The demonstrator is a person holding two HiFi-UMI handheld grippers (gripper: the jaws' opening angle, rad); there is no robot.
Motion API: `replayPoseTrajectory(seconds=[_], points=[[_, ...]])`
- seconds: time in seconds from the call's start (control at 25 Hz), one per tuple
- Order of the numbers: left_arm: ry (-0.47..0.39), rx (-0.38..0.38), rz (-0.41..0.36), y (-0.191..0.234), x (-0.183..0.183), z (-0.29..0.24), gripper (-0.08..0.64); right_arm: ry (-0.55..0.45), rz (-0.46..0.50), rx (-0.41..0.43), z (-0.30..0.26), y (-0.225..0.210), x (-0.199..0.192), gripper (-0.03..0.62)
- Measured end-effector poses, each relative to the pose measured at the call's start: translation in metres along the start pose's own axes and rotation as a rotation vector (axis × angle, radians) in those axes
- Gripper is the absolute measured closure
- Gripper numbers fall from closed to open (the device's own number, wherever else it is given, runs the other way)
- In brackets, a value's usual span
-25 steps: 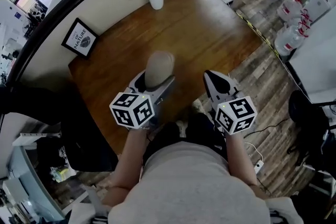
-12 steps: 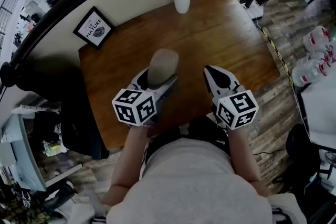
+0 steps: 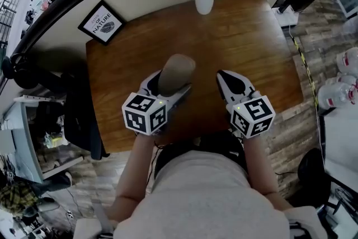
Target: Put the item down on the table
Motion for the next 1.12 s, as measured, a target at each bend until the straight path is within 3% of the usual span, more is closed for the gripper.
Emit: replayPoseTrajectory(seconds=[0.24,0.44,0.92,1.12], points=[[0.06,0.046,-0.004,0.015,-0.011,-0.021,0.129,0.048,-0.006,0.07,-0.021,-0.011,-0.013,0.583],[0.182,0.086,-0.077,0.027,-0.033,-0.046,0.129,0.083,-0.028,0.112,-0.039,-0.019,-0.026,0.583],[0.339,0.059,-0.145,0.025,-0.059,-0.098,0.129,0.193,-0.038,0.168,-0.055,-0.039,-0.062,0.583],[0.416,0.052,-0.24,0.018,-0.071,-0.116,0.129,0.21,-0.057,0.187,-0.059,-0.046,-0.069,0.583]])
Point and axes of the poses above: the fingertips, and each gripper's own axes: z backward along the fingers, y to its left, x out of its top, the point moved 3 cm from there along z, backward along the fingers, and after that the axes turned 2 degrees about y, right-handed, at the moved point
